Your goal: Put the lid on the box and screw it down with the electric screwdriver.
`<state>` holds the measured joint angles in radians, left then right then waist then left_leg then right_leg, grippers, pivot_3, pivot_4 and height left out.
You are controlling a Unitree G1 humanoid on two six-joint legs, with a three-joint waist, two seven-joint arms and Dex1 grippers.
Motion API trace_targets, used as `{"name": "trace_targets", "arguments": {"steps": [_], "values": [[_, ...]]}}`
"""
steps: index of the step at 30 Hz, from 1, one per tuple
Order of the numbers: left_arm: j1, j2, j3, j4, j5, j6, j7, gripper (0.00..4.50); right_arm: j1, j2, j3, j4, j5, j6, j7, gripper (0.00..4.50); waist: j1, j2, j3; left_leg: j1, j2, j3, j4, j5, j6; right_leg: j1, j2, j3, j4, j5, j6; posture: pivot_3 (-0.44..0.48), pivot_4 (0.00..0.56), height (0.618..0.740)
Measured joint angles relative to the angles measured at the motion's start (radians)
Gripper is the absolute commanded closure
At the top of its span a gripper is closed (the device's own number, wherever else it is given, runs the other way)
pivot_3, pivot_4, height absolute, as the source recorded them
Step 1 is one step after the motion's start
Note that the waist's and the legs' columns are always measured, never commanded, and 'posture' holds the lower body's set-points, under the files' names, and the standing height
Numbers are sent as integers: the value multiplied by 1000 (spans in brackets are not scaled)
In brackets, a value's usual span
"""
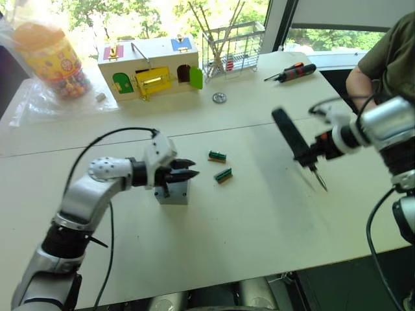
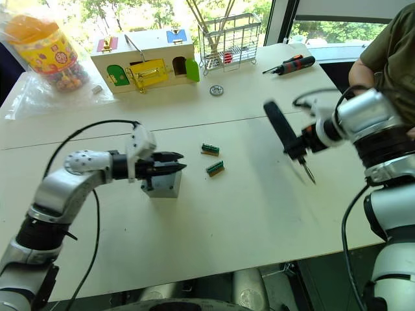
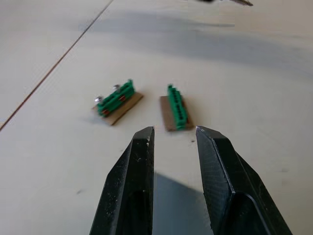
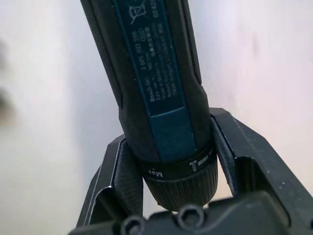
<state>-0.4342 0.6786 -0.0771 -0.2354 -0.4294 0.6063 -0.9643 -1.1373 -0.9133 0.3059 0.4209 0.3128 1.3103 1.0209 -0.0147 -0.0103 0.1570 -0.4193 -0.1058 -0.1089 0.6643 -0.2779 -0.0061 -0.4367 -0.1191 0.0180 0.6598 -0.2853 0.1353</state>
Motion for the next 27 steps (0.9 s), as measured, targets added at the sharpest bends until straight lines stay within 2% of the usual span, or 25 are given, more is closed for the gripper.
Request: {"name": "trace_targets", "arguments": {"steps": [3, 4, 6, 8, 13, 16, 21, 27], "values": [[-18, 37, 46, 36, -37, 25, -37, 3171, 71, 143, -402, -216, 105, -25, -140, 2764, 1, 0, 0, -2, 0, -3, -1, 1, -2, -2, 0, -3, 4, 0, -1, 0, 150, 740], [-28, 49, 56, 55, -42, 35, -49, 3171, 114, 232, -527, -322, 141, -49, -202, 2764, 1, 0, 0, -3, 0, -4, -1, 1, -2, -1, 0, -3, 4, 0, -1, 0, 150, 740], [-51, 79, 62, 108, -39, 37, -68, 3171, 182, 388, -668, -492, 207, -64, -307, 2764, 0, 0, 0, -4, -1, -3, 1, 2, -2, 0, 0, -3, 5, 0, 0, 0, 150, 740], [-68, 99, 64, 151, -34, 44, -75, 3171, 268, 528, -715, -649, 227, -130, -415, 2764, 2, 0, 0, -3, -3, -4, 3, 2, -2, 3, 0, -3, 6, 0, 0, 0, 150, 740], [-68, 150, 62, 129, -45, 113, -110, 3171, 477, 761, -585, -876, 222, -347, -541, 2764, -5, 0, 0, -3, -4, -6, 1, 2, -2, 2, 0, -2, 7, 0, 0, 0, 150, 740], [-62, 166, 62, 59, -75, 162, -114, 3171, 574, 902, -475, -902, 210, -477, -597, 2764, -24, 1, 0, -3, -4, -6, 1, 2, -2, 1, 0, -2, 7, 0, 0, 0, 150, 740], [-4, 166, 59, -8, -70, 185, -72, 3171, 673, 913, -291, -824, 87, -738, -579, 2764, -32, 1, 0, 3, -3, -5, -1, 2, -2, 5, 1, -2, 7, 0, 0, 0, 150, 740], [57, 187, 50, -34, -49, 170, -73, 3171, 701, 918, -195, -732, 57, -842, -558, 2764, -29, 2, 0, 3, -3, -6, -2, 2, -2, 5, 1, -1, 7, 0, 0, 0, 150, 740]]}}
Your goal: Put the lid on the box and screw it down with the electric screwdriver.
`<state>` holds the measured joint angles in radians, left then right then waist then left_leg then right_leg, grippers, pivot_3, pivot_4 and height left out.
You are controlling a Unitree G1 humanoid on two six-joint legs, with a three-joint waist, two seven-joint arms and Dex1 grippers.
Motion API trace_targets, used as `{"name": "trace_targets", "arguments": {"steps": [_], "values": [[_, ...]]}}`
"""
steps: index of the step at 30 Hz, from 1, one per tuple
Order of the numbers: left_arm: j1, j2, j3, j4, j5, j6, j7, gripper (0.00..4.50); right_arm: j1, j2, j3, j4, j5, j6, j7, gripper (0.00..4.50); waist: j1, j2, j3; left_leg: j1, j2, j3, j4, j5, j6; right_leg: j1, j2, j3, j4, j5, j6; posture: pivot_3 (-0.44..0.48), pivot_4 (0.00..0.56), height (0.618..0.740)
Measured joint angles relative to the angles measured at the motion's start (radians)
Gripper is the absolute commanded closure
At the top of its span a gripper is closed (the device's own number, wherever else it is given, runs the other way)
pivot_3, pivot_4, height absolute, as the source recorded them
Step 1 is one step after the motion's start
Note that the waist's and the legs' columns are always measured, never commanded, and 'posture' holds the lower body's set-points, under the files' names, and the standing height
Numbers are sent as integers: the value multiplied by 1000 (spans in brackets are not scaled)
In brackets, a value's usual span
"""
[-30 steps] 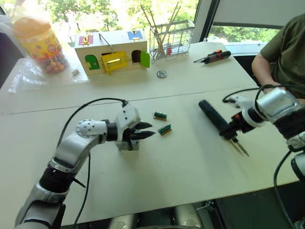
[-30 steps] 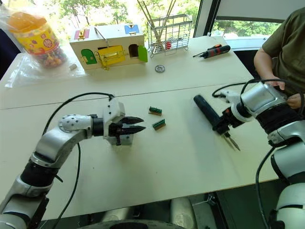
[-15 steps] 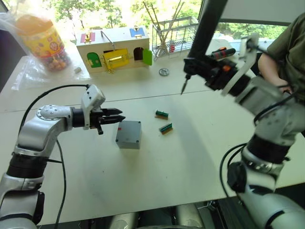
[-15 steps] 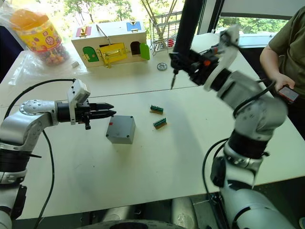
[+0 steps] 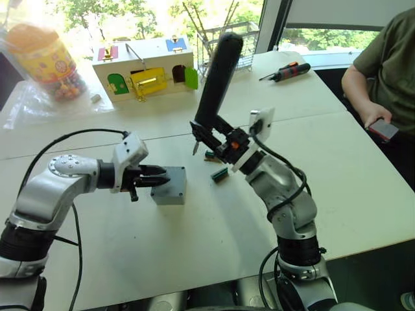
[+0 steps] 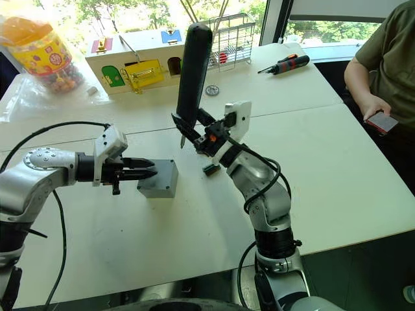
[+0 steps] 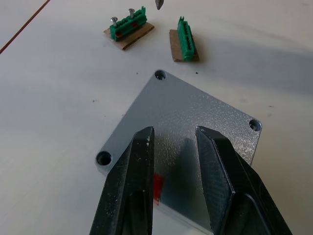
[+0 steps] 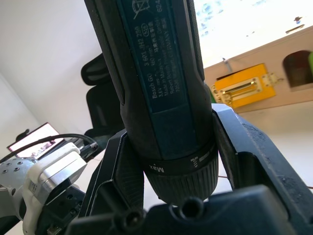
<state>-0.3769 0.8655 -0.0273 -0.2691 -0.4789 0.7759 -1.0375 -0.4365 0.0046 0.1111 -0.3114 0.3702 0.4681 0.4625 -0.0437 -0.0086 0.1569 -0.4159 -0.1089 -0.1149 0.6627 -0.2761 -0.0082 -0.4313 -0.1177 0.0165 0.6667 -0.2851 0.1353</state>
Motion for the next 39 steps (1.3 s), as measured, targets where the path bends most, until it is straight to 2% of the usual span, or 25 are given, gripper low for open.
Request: {"name": "trace_targets", "arguments": {"steps": [8, 29, 39], "values": [[39, -3, 3, -28, 10, -28, 13, 3171, 49, -2, 99, 50, -14, -44, 26, 2764, 1, 0, 0, 5, 0, 0, -1, 0, 0, 5, 0, 0, -1, 0, 0, 0, 150, 740], [45, -12, -17, -29, 22, -67, 18, 3171, 54, -11, 92, 84, -33, -93, 6, 2764, 3, 0, 0, 6, 0, 0, -1, 0, 0, 5, 0, 0, -1, 0, 0, 0, 150, 740], [49, -16, -21, -26, 33, -81, 19, 3171, 19, -35, 151, 112, -92, -124, 19, 2764, 1, 1, -1, 8, 0, 0, -1, 0, 0, 6, 0, 1, -1, 0, 0, 0, 150, 740]]}}
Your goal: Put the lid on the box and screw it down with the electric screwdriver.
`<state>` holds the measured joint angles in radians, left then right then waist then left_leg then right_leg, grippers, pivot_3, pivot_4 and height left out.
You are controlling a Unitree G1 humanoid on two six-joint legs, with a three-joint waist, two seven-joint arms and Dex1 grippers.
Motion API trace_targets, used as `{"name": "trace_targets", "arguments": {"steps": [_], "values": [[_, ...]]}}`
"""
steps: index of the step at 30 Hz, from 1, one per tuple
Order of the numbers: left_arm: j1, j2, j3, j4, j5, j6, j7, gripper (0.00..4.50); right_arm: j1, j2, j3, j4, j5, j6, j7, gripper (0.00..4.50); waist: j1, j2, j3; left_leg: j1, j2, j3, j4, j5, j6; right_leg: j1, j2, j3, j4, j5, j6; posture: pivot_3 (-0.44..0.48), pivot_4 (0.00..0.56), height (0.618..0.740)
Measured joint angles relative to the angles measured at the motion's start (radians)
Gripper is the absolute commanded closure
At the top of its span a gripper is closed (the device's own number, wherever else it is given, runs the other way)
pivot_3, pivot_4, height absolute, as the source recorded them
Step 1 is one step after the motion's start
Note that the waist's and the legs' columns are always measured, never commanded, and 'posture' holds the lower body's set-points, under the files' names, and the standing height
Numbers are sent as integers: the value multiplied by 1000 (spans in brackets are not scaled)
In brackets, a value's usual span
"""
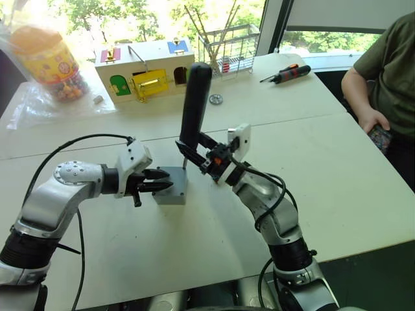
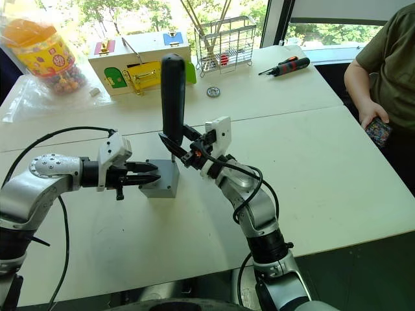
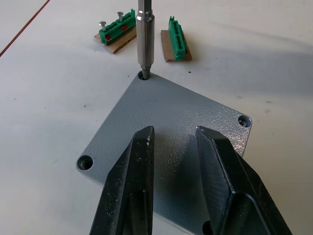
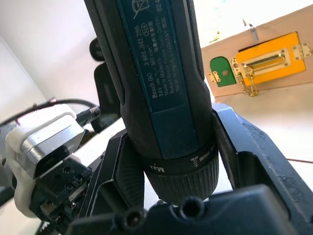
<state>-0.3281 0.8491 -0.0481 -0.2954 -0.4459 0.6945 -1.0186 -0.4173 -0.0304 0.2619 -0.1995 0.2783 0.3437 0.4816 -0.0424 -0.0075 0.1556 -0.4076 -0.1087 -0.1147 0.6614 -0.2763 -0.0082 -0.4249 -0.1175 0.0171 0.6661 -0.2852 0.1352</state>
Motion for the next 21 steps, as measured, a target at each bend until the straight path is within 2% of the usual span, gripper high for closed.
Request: {"name": "trace_targets", "arguments": {"steps": [8, 14, 21], "values": [[5, -4, -11, 4, 10, -11, 8, 3171, -42, -22, 33, 26, -40, 20, 11, 2764, 0, 2, -7, 4, 0, 0, -1, -1, 1, 1, 0, 0, 0, 0, 0, 0, 150, 740], [10, -10, -19, 4, 19, -8, 17, 3171, -51, -32, 39, 53, -48, 25, 28, 2764, 1, 2, -9, 23, 0, 1, -11, -1, 2, 16, 0, 2, -6, 0, 0, 0, 150, 740], [10, -29, -26, 4, 21, -7, 19, 3171, -64, -27, 38, 84, -50, 21, 25, 2764, 1, 2, -14, 26, 1, 1, -13, -2, 2, 18, 0, 2, -6, 0, 0, 0, 150, 740]]}}
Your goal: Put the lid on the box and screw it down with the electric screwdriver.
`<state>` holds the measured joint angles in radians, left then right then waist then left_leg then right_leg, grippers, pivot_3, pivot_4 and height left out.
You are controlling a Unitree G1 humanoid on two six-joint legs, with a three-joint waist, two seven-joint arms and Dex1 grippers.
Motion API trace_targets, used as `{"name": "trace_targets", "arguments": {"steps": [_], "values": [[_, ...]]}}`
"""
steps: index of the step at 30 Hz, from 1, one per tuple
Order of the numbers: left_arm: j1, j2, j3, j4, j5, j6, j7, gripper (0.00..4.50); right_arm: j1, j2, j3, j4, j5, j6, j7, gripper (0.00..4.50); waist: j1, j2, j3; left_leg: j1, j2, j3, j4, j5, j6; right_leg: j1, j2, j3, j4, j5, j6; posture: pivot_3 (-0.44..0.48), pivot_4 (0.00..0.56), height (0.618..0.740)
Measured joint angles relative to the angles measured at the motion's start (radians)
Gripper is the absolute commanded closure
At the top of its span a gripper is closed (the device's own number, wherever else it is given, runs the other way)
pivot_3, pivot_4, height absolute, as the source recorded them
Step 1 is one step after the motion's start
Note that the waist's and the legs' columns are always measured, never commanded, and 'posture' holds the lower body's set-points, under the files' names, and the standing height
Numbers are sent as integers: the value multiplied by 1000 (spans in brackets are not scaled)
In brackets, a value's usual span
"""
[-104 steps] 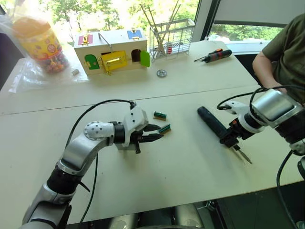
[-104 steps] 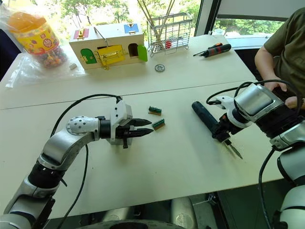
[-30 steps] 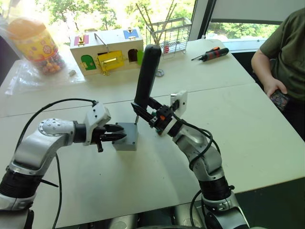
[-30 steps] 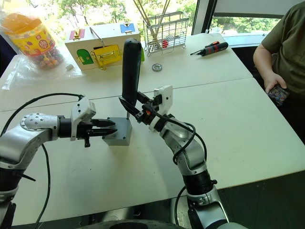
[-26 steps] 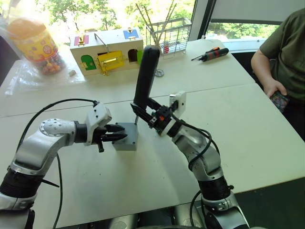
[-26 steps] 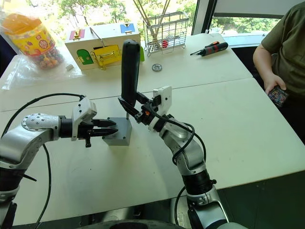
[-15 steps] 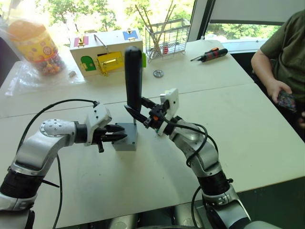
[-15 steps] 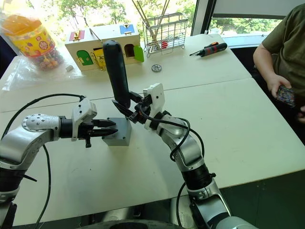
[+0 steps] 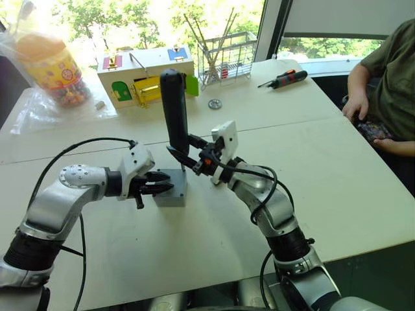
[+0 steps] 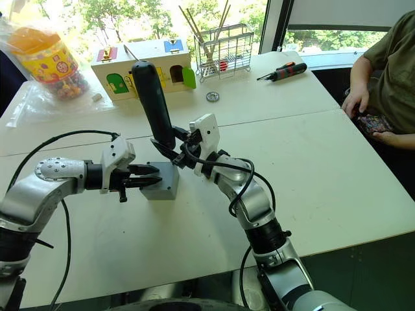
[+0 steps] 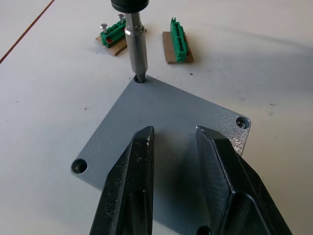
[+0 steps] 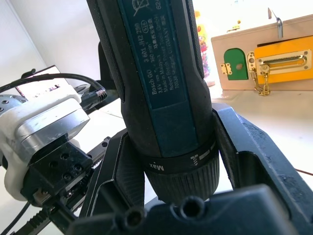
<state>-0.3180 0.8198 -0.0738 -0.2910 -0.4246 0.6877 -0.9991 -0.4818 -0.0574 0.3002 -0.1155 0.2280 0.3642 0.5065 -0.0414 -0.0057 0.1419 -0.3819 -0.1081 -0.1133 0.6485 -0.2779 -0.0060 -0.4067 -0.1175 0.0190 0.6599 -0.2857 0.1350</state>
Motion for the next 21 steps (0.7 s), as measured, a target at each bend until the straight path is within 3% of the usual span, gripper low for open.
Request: {"name": "trace_targets", "arguments": {"steps": [5, 21], "values": [[1, -2, -13, 0, 1, 0, 0, 3171, 10, 5, 0, 15, -1, -12, -1, 2764, 1, 2, -3, 8, 1, 0, -3, -3, 5, 10, 1, 0, -8, 0, 0, 0, 150, 740], [29, -6, -14, 29, 1, -42, 5, 3171, 51, 8, 2, 3, -7, -22, -4, 2764, 2, 9, -17, 9, 1, 0, -5, -5, 8, 12, 1, 0, -11, 0, 0, 0, 150, 740]]}}
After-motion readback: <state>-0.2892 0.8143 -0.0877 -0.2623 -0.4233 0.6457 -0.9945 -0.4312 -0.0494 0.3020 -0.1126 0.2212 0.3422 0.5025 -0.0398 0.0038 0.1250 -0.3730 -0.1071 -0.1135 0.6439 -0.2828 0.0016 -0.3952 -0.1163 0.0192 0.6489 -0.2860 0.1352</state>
